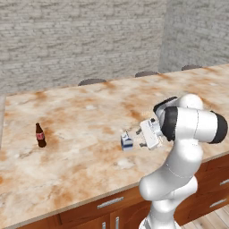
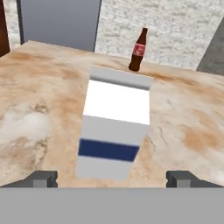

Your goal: Move the drinks to the dining counter.

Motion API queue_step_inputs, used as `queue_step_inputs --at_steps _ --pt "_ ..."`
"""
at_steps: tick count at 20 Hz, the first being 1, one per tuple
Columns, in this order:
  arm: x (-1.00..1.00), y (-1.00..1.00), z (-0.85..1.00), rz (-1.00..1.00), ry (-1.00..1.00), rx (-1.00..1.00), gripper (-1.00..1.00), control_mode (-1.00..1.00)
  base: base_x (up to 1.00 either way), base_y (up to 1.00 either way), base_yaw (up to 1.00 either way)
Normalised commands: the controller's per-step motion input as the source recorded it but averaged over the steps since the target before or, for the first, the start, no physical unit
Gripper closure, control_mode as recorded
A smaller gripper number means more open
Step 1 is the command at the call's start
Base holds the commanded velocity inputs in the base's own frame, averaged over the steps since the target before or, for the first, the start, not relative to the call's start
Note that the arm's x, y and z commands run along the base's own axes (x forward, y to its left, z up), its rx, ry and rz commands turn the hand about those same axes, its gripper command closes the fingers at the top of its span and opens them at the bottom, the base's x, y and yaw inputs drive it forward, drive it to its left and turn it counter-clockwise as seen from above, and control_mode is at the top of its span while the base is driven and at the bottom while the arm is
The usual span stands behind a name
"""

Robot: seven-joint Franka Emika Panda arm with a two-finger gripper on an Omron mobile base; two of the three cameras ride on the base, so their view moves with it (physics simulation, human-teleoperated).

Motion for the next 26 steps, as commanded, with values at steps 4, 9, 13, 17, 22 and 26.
queue_step_inputs --at_steps 4,9,13,17,22,26 --pt "0.0 -0.28 0.83 -0.06 -0.08 0.0 -1.0 -1.0 0.0 0.0 0.0" --pt "0.0 -0.22 1.0 -0.1 -0.01 0.0 -1.0 -1.0 0.0 0.0 0.0" --pt "-0.31 -0.03 0.95 -0.13 0.03 0.04 -1.0 -1.0 0.0 0.0 0.0" --pt "-0.79 0.02 0.28 -0.26 0.11 0.06 -1.0 -1.0 0.0 0.0 0.0" --pt "-0.82 0.01 0.33 -0.36 0.0 0.03 -1.0 -1.0 0.0 0.0 0.0" --pt "-0.79 0.03 0.43 -0.41 -0.01 0.0 -1.0 -1.0 0.0 0.0 0.0"
